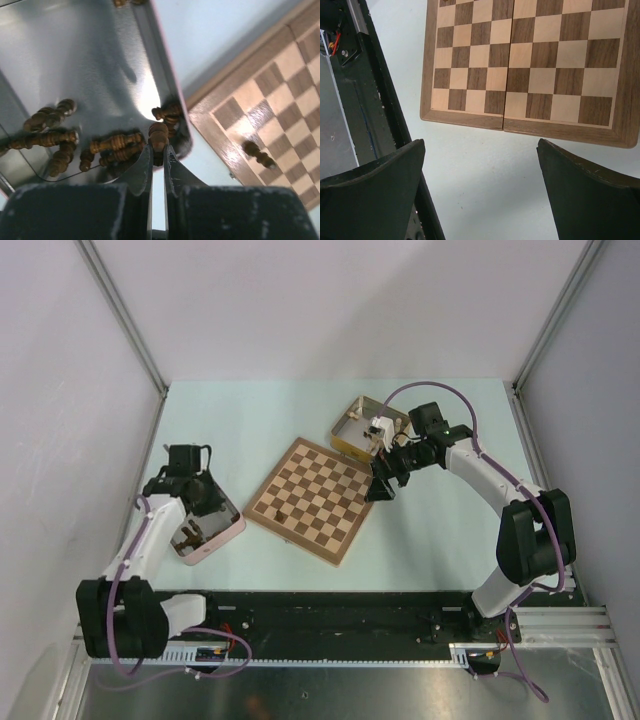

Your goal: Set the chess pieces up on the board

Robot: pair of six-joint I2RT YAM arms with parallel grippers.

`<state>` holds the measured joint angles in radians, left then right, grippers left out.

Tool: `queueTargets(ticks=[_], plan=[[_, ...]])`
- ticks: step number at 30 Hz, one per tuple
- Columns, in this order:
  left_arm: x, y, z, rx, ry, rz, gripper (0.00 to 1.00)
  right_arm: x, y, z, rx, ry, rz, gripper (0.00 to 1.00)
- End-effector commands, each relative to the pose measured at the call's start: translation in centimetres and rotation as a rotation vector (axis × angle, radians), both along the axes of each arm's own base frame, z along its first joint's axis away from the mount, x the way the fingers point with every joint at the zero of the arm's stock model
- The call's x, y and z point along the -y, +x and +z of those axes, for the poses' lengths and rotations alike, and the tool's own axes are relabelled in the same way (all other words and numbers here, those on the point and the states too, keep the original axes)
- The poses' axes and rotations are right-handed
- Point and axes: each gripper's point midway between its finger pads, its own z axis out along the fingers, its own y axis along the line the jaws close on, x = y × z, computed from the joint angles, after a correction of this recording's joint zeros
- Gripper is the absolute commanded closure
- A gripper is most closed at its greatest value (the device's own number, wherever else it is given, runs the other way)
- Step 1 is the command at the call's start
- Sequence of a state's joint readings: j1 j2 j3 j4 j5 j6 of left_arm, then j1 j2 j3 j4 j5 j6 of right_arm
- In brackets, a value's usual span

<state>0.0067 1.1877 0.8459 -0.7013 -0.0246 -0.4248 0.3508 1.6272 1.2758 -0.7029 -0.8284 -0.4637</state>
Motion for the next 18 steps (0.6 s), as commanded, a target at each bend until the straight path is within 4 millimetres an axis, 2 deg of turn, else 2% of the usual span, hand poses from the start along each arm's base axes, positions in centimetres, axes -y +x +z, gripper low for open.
queueTargets(ticks=[1,4,9,10,14,18], plan=[[3.1,0.8,3.2,0.084,-0.078,-0.106,0.99,-0.7,0.6,1.3,0.033,0.023,0.016,0.0],[5.3,1.5,3.9,0.089,-0.102,-0.155,0.98,-0.8,0.5,1.3,0.03,0.024,0.019,0.0],[9.1,2.5,3.5,0.044,-0.107,-0.243,0.98,-0.8,0.5,1.4,0.034,0.024,0.022,0.0],[9.5,2.6,2.6,0.01,-0.1,-0.251,0.98,-0.8,0.5,1.3,0.034,0.022,0.022,0.0],[11.5,2.9,1.1,-0.048,-0.093,-0.3,0.97,-0.7,0.3,1.4,0.041,0.016,0.024,0.0],[12.4,3.3,0.1,-0.083,-0.071,-0.318,0.97,-0.5,0.3,1.5,0.041,0.012,0.022,0.0]])
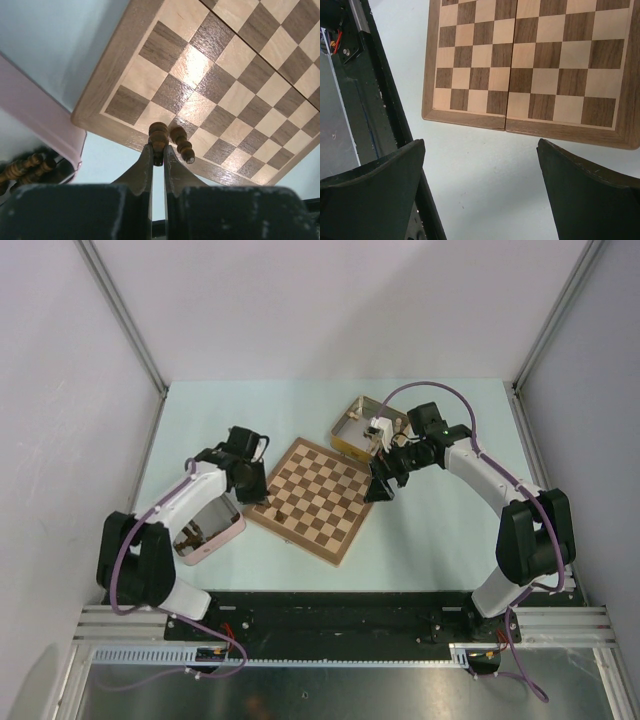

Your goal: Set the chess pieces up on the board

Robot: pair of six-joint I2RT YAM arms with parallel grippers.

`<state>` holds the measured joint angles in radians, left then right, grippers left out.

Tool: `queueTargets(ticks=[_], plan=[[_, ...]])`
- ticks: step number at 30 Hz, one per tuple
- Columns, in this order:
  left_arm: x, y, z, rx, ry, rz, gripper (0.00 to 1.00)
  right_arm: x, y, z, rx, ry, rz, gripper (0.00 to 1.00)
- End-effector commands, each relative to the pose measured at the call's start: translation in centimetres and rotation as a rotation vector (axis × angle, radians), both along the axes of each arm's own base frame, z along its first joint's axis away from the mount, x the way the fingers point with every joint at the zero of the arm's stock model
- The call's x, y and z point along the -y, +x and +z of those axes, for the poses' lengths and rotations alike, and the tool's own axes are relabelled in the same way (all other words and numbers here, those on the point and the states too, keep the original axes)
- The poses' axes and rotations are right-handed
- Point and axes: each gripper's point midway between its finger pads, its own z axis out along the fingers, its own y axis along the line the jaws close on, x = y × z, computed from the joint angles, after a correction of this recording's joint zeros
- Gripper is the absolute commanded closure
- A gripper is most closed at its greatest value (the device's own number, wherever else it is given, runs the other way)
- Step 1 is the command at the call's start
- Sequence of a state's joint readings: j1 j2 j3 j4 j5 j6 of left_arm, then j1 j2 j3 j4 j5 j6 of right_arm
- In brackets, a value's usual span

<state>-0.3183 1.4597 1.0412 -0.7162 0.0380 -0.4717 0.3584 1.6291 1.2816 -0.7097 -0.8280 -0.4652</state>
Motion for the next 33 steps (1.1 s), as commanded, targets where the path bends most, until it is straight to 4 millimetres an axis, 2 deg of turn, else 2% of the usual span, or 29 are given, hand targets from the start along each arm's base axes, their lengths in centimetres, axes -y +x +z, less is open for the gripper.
queueTargets(ticks=[1,5,13,33], plan=[[1.4,1.2,0.7,0.016,-0.008,-0.006,0.97,-0.4,0.5,1.4,0.044,0.014,0.016,0.0],[2.0,1.2,-0.2,-0.013,0.003,-0.026,0.96,-0.3,0.5,1.4,0.044,0.014,0.013,0.0],[1.7,0.6,-1.3,-0.036,0.033,-0.03,0.96,-0.4,0.6,1.3,0.04,0.018,0.014,0.0],[0.9,0.1,-2.6,-0.084,0.11,-0.029,0.94,-0.4,0.6,1.2,0.037,0.015,0.012,0.01]])
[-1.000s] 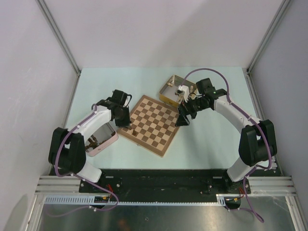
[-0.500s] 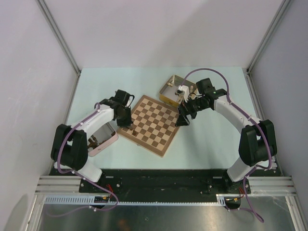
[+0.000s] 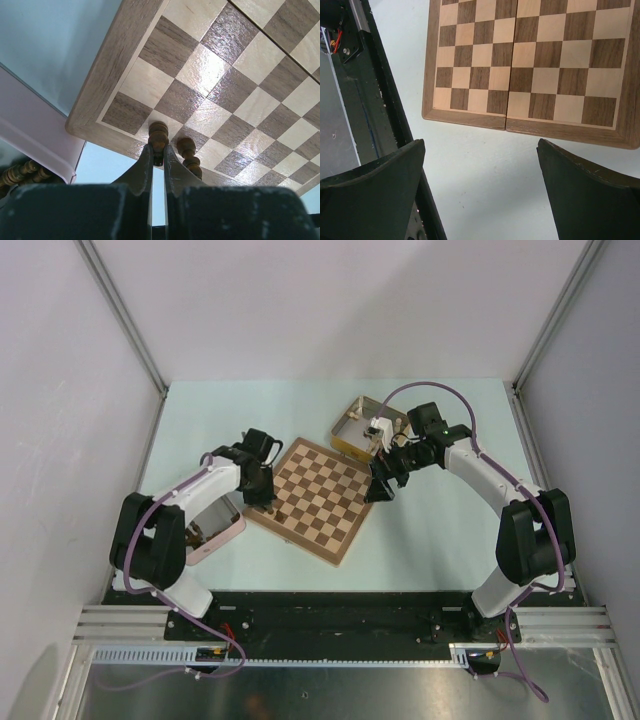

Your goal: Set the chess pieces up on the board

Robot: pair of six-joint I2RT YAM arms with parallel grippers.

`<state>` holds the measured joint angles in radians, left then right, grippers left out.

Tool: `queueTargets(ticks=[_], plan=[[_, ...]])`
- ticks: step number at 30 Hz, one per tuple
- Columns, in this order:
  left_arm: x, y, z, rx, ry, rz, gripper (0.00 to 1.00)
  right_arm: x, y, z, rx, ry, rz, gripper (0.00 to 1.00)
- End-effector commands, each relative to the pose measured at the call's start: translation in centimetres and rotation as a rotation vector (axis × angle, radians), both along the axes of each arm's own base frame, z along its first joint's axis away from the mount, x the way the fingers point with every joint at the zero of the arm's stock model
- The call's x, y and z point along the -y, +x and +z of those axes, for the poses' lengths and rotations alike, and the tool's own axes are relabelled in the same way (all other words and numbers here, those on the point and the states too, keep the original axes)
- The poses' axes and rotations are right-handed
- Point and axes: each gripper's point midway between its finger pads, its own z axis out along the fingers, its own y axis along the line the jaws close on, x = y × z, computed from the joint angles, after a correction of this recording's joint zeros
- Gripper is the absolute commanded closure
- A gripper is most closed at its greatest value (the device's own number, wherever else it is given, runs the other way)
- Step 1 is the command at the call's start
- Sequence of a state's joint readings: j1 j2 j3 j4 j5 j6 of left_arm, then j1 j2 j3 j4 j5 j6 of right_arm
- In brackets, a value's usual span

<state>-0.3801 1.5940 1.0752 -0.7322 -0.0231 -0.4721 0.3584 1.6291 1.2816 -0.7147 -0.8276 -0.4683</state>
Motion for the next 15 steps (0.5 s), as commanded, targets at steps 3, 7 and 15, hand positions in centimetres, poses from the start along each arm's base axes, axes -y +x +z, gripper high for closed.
queueTargets(ticks=[3,7,15], plan=[[0.11,0.32,0.48,0.003,0.016,0.004,0.94,-0.41,0.69,1.21,0.04,0.018,0.012,0.0],[0.27,0.29,0.39,-0.004,0.012,0.002,0.92,-0.4,0.67,1.2,0.039,0.017,0.012,0.0],[0.03,0.54,1.01,0.008,0.024,0.025,0.71,-0.44,0.58,1.31,0.041,0.019,0.015,0.0]])
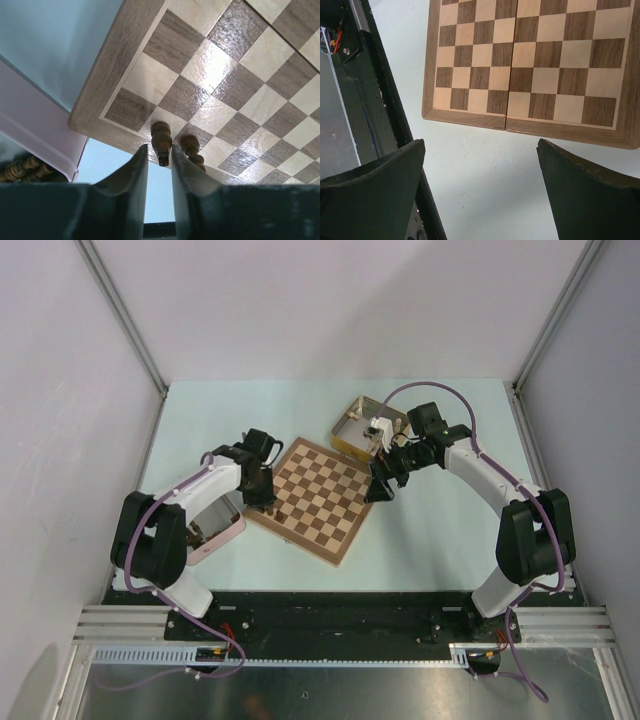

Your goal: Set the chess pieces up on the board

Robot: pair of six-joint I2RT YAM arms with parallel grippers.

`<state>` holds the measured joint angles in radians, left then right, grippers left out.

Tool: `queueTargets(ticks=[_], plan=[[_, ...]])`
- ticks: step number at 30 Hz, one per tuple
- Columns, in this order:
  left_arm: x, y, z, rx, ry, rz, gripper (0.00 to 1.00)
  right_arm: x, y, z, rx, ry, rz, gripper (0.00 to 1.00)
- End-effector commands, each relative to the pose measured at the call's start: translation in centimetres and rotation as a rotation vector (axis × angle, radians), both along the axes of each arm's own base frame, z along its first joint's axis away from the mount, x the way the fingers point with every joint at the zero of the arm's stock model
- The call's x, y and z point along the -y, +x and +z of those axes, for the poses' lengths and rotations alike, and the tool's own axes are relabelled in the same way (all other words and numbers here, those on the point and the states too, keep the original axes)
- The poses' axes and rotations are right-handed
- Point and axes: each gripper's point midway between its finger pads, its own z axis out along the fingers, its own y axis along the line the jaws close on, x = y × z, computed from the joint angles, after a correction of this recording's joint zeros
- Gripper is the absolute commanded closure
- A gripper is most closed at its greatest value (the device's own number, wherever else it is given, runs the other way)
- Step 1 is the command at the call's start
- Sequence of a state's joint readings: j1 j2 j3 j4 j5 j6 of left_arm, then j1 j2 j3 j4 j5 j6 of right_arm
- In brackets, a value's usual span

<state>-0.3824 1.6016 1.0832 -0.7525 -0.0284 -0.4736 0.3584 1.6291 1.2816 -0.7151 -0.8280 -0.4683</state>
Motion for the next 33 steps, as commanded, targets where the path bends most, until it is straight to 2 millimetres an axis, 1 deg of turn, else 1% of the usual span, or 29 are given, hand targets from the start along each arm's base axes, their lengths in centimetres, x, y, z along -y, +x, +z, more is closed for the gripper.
queueTargets(ticks=[1,4,8,11,12,14,15,16,17,18,19,20,22,23,24,25,26,27,28,29,30,31,33], plan=[[0.1,0.8,1.2,0.027,0.016,0.027,0.67,-0.4,0.6,1.3,0.041,0.019,0.013,0.0],[0.0,1.1,1.8,0.042,0.019,0.036,0.61,-0.4,0.6,1.4,0.044,0.02,0.013,0.0],[0.2,1.6,3.4,0.077,0.003,0.042,0.58,-0.4,0.6,1.4,0.045,0.019,0.013,0.0],[0.2,2.2,5.5,0.13,-0.009,0.051,0.53,-0.3,0.8,2.1,0.064,0.018,0.019,0.0],[0.2,2.4,6.6,0.155,-0.013,0.056,0.52,-0.2,1.1,2.3,0.072,0.018,0.013,0.0],[-0.1,2.8,8.5,0.214,-0.02,0.068,0.42,-0.1,2.4,3.4,0.106,0.016,-0.012,0.0],[-0.2,3.0,9.5,0.242,-0.022,0.073,0.36,0.4,3.2,3.8,0.1,0.015,-0.051,0.0],[-0.5,3.0,11.0,0.289,-0.036,0.082,0.26,1.0,4.4,3.9,0.108,-0.008,-0.104,0.01],[-0.7,3.1,11.8,0.313,-0.038,0.085,0.22,1.2,6.3,4.6,0.135,-0.005,-0.151,0.0],[-0.9,3.2,12.7,0.342,-0.035,0.079,0.14,1.5,7.2,4.9,0.111,-0.006,-0.209,0.0],[-1.3,3.2,13.4,0.369,-0.034,0.09,0.11,2.3,8.7,5.0,0.119,-0.026,-0.263,0.0],[-1.9,3.0,14.7,0.414,-0.029,0.107,0.07,2.4,10.4,5.2,0.119,-0.039,-0.303,0.0],[-2.6,2.9,16.0,0.463,-0.032,0.139,0.0,3.1,12.7,4.8,0.102,-0.083,-0.393,0.0],[-3.1,2.6,16.9,0.499,-0.04,0.148,0.0,3.2,13.4,2.9,0.052,-0.118,-0.405,0.0],[-3.3,2.5,17.3,0.519,-0.04,0.16,0.0,3.0,14.7,4.4,0.085,-0.105,-0.407,0.0],[-3.7,2.4,17.6,0.534,-0.04,0.174,0.0,3.0,15.1,4.2,0.086,-0.109,-0.388,0.0],[-4.0,1.9,18.1,0.561,-0.051,0.181,0.0,3.0,15.5,3.6,0.072,-0.118,-0.38,0.0],[-4.2,1.8,18.3,0.576,-0.055,0.187,0.0,2.8,16.9,3.0,0.076,-0.131,-0.383,0.05],[-4.4,1.6,18.5,0.587,-0.058,0.191,0.0,2.9,17.7,2.6,0.085,-0.145,-0.383,0.08],[-4.5,1.3,17.9,0.58,-0.056,0.192,0.0,3.1,18.1,1.9,0.078,-0.169,-0.383,0.12],[-4.7,0.9,18.2,0.597,-0.064,0.199,0.0,3.3,18.9,-0.4,0.05,-0.212,-0.39,0.21],[-4.8,0.6,18.0,0.596,-0.067,0.2,0.0,3.3,20.1,0.7,0.077,-0.212,-0.399,0.26],[-5.0,0.0,17.5,0.598,-0.078,0.21,0.0,3.7,21.2,-0.1,0.082,-0.236,-0.401,0.35]])
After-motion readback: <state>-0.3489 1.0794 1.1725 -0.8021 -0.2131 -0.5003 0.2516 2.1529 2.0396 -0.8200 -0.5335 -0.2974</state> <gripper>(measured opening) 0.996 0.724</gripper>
